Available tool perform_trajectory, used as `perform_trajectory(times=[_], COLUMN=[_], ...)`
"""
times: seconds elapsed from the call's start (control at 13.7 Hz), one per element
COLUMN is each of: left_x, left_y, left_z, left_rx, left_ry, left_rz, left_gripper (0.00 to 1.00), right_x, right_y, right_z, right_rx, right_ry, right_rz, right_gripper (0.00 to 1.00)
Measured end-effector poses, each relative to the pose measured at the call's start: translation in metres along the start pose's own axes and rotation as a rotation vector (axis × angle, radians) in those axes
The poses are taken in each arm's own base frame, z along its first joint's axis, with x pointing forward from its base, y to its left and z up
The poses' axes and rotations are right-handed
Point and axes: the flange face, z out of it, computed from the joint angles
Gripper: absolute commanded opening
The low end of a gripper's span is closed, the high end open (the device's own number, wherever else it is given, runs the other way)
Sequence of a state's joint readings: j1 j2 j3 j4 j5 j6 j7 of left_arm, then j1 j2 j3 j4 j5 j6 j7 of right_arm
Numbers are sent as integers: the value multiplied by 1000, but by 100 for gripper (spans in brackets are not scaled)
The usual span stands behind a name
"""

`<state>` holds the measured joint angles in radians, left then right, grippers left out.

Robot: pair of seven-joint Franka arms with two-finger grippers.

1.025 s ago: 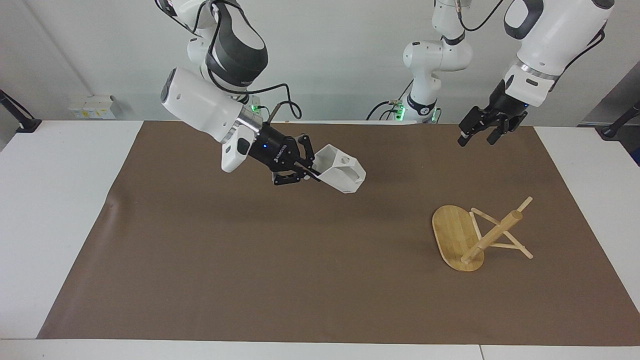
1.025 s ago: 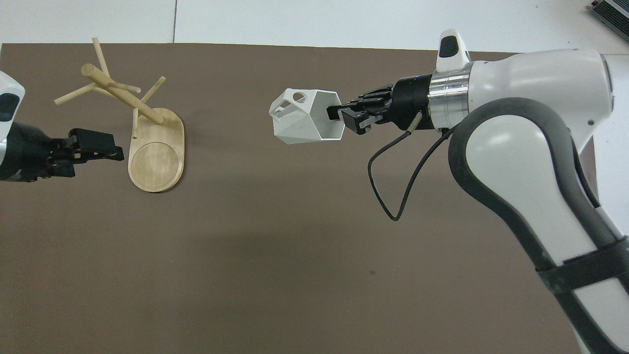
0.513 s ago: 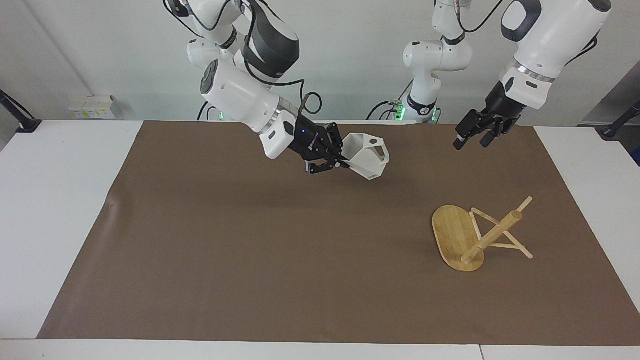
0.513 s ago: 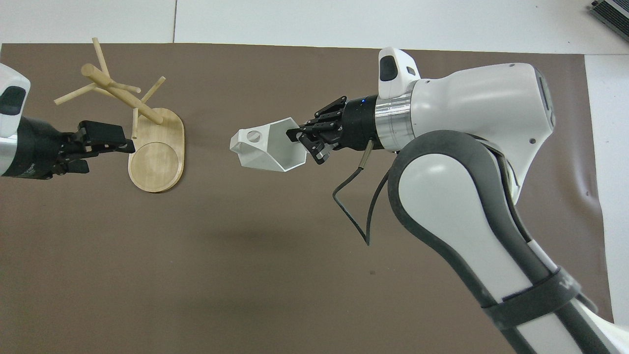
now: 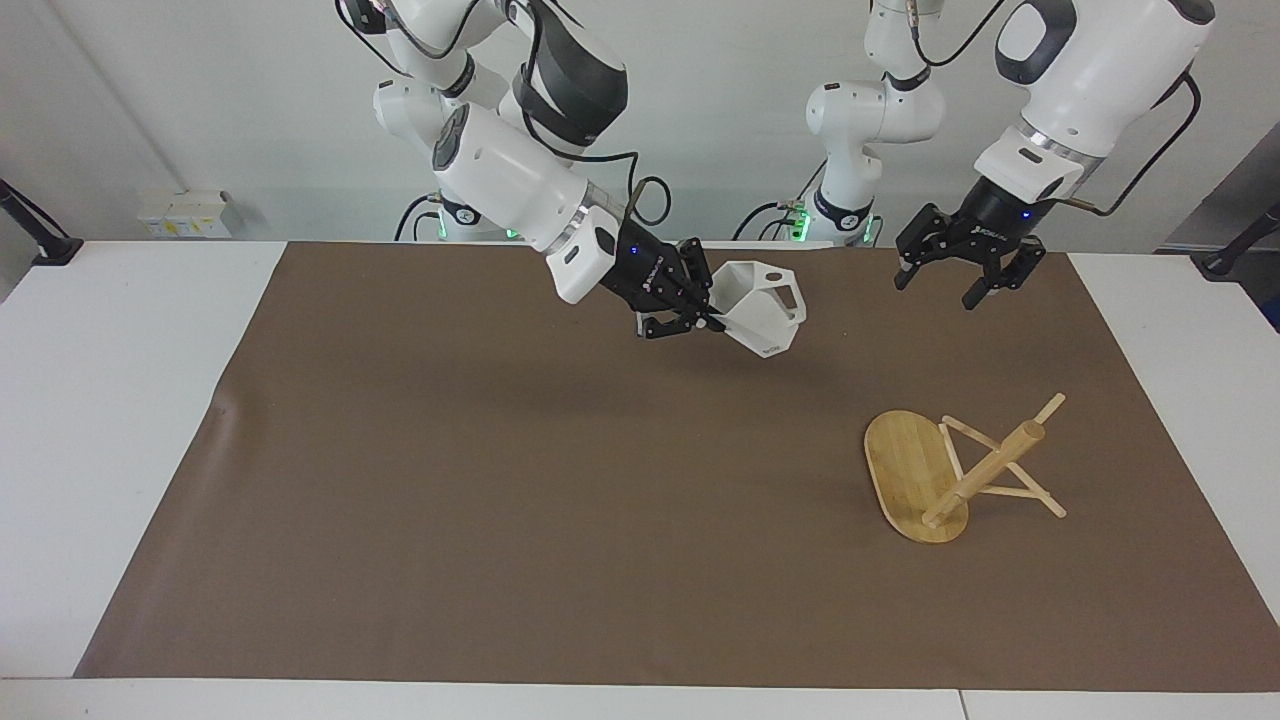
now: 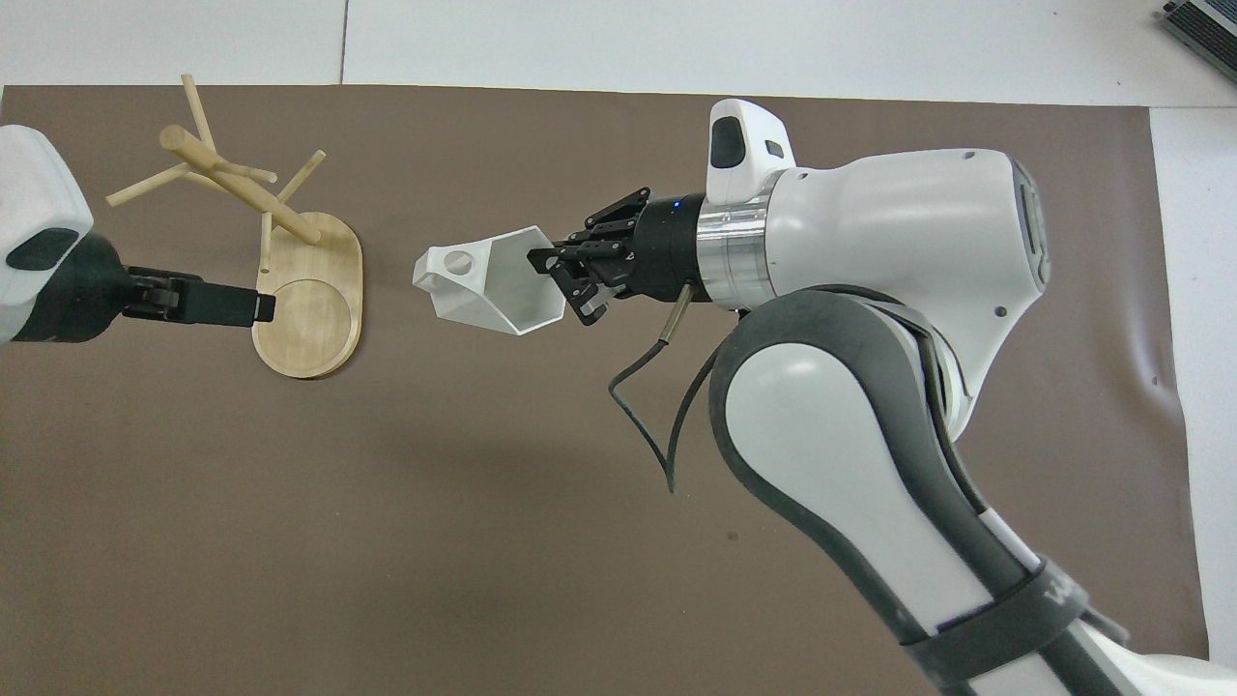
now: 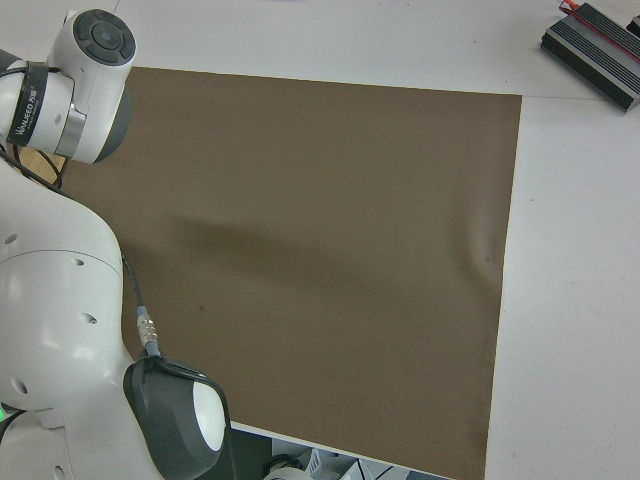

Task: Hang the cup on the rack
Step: 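Lift the white cup with the right gripper toward the left gripper, then open the left gripper and close it on the cup body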

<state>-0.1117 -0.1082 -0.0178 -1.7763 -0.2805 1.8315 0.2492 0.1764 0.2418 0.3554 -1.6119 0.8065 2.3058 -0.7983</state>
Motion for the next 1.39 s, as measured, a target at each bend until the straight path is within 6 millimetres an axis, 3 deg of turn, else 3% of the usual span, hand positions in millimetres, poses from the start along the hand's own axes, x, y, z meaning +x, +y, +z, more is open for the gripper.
perform_trajectory(times=[0.37,0.73,1.39], left_x=[7,8,1], left_y=[-1,-8,-10], left_z=[-5,7,10], left_rx=[-22,-79,-123], left_ry=[76,156,193], left_rz=[330,581,1083], left_gripper=[100,100,100], right_x=[10,13,12], right_y=[-21,-41,-41], right_z=[9,21,24], right_rx=[10,93,119], right_ry=[13,53,68], right_rz=[31,117,158], right_gripper=[0,0,0])
